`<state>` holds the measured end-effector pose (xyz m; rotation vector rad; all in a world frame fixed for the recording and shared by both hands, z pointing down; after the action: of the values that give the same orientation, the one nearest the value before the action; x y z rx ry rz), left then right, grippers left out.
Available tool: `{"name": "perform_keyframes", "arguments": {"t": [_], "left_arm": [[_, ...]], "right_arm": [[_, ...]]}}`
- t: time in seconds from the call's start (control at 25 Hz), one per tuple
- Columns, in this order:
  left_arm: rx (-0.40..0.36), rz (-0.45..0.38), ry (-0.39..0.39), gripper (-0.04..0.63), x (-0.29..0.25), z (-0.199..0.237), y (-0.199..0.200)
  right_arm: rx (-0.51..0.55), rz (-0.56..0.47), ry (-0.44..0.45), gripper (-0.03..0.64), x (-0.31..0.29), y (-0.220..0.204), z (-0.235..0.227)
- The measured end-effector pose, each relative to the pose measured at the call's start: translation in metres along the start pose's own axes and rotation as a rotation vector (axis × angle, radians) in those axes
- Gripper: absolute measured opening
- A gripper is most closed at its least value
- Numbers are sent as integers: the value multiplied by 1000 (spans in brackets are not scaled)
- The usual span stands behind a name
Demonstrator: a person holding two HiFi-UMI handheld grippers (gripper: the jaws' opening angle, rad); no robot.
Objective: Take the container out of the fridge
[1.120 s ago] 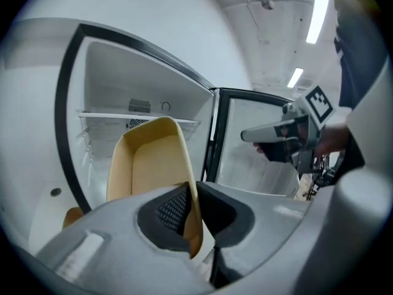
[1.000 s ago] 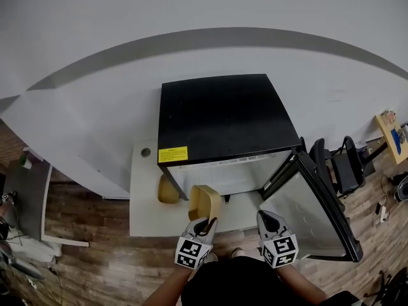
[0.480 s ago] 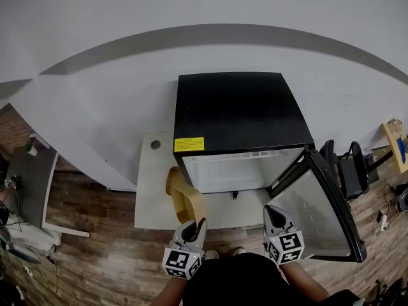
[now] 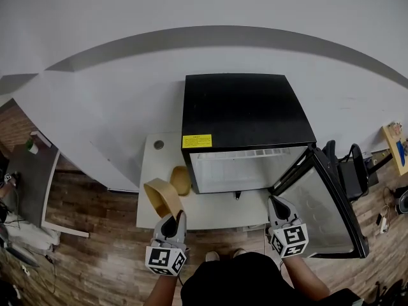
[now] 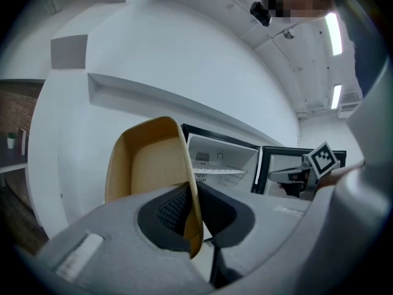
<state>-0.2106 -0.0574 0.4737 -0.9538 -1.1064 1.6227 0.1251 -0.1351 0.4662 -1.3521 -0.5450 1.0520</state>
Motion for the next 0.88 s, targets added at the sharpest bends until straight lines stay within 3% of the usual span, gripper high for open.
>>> {"name": "perform_keyframes", "arguments": {"t": [0.36,0.88], "left_arm": [[4,-17,24,34,3,18,3],[-12,-2,14,34,1,20,1]], "right_arm": [[9,-11,-59,-5,6,-3,-10],[15,-30,-70,-5,12,0,-10]]}}
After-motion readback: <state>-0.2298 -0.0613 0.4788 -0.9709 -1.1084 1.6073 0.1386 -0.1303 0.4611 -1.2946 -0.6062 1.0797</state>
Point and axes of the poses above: the fingertips, and each gripper's own axes: x backward along the fingers, z to its left, y out of its top, the point moved 9 cm from there along x, backward along the fingers, and after that the axes turned 9 degrees about x, right-handed, at the moved point
